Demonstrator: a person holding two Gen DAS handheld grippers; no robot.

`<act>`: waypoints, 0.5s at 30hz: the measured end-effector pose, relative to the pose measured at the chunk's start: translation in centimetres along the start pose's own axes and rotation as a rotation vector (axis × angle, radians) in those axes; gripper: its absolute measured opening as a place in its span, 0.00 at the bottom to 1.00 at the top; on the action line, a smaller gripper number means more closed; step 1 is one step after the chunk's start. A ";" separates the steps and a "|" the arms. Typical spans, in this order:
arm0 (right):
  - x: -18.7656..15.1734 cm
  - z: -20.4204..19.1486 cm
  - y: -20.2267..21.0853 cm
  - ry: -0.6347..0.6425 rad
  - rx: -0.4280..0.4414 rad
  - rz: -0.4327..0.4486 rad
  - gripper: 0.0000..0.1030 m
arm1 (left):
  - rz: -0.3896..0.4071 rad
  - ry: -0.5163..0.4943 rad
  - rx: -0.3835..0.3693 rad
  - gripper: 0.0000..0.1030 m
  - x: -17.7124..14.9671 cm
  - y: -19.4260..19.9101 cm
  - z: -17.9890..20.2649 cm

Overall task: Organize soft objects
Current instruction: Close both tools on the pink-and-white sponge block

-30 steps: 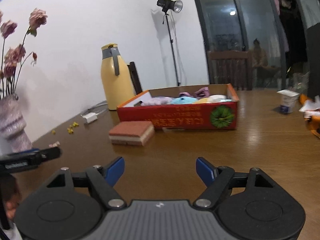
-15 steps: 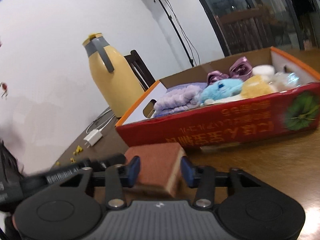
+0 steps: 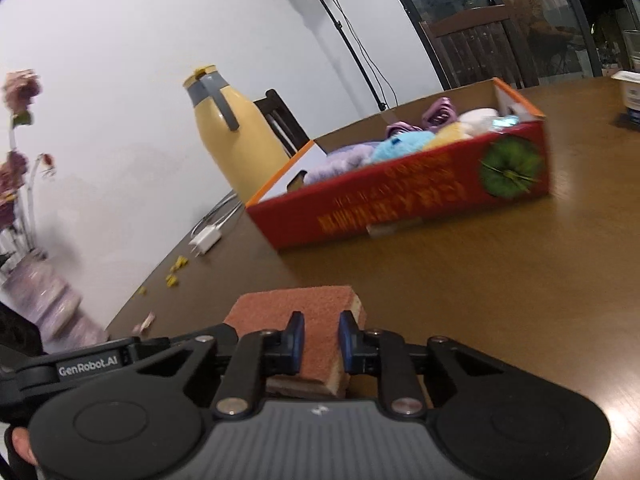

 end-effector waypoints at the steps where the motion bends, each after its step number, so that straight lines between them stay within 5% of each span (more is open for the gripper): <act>1: -0.6 -0.1 1.2 0.004 -0.004 -0.002 0.18 | -0.003 -0.004 -0.008 0.31 -0.8 0.6 0.5; 8: -4.7 -1.1 7.0 0.008 -0.008 0.008 0.20 | -0.016 -0.071 -0.016 0.31 -5.5 3.9 2.7; 15: -5.2 -1.5 9.0 0.001 -0.001 0.050 0.20 | -0.004 -0.108 -0.007 0.35 -6.6 4.9 3.3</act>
Point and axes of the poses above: each gripper's, at about its wrist camera, not at the fingertips, and y roughly against the way its jaws point, z to its right, x to its top, the point moved 4 cm from there along -y, roughly the way its jaws point, and after that the axes turned 11 degrees about x, right-handed, at the moved point
